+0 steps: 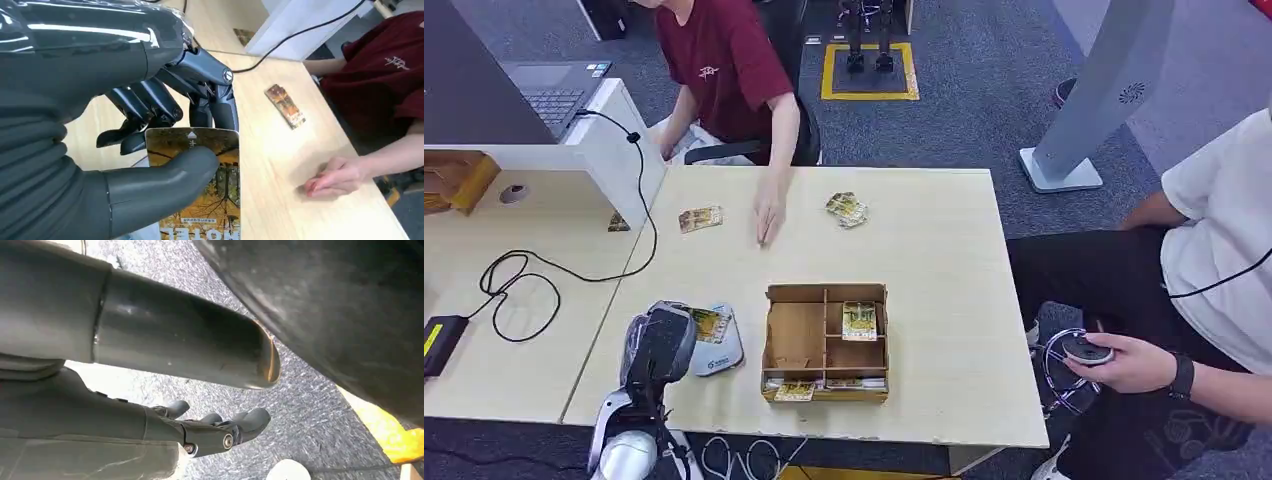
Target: Pass the card to the sensor for recognition and then transmit it.
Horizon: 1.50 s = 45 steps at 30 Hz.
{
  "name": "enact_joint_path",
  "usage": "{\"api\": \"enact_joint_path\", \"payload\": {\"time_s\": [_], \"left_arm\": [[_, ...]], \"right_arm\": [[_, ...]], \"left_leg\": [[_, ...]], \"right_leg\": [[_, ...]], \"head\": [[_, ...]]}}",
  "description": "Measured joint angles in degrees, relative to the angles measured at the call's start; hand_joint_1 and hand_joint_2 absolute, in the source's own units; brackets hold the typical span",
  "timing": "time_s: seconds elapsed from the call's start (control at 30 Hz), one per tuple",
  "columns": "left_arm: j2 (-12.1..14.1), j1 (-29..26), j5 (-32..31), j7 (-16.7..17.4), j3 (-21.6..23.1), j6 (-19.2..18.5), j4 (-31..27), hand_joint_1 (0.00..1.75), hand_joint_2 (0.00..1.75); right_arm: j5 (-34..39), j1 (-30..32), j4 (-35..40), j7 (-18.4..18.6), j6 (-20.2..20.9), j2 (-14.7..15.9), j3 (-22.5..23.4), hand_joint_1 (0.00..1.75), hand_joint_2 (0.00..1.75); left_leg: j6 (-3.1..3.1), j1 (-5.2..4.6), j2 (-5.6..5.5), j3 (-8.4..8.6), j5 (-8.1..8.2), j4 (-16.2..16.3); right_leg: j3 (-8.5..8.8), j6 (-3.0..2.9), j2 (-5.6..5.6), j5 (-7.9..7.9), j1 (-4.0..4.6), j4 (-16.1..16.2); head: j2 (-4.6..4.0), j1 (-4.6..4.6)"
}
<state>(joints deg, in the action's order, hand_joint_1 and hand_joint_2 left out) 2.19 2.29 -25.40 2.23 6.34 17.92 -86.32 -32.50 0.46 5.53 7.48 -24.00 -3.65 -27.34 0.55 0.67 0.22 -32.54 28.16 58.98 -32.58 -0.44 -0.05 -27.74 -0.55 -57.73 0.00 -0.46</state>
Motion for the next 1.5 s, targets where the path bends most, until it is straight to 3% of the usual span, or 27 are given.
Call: {"api": "enact_joint_path", "payload": {"time_s": [0.43, 0.9, 1.5], "left_arm": [[-0.5, 3.4, 0.2, 1.5, 0.6, 1.7, 5.7, 1.75, 1.75], [-0.8, 3.6, 1.2, 1.2, 0.5, 4.4, 13.9, 1.75, 1.75], [-1.2, 3.6, 3.5, 0.0, -2.8, 7.1, 18.8, 1.75, 1.75]], "right_arm": [[-0.3, -0.1, 0.1, 0.5, 0.4, 0.0, -1.0, 0.00, 0.00], [-1.0, 0.0, 0.6, 0.5, 0.8, 0.0, -1.6, 0.00, 0.00], [-1.2, 0.0, 0.9, 0.7, 0.8, 0.2, -2.6, 0.00, 0.00]], "left_leg": [[0.00, 0.00, 0.00, 0.00, 0.00, 0.0], [0.00, 0.00, -0.02, -0.03, 0.01, 0.0], [0.00, 0.00, -0.01, -0.02, 0.00, 0.0]], "right_leg": [[-0.01, 0.00, 0.00, 0.00, 0.00, 0.0], [-0.01, 0.00, -0.01, -0.01, 0.00, 0.0], [0.00, 0.00, -0.01, -0.01, 0.00, 0.0]], "head": [[0.00, 0.02], [0.00, 0.00], [0.00, 0.00]]}}
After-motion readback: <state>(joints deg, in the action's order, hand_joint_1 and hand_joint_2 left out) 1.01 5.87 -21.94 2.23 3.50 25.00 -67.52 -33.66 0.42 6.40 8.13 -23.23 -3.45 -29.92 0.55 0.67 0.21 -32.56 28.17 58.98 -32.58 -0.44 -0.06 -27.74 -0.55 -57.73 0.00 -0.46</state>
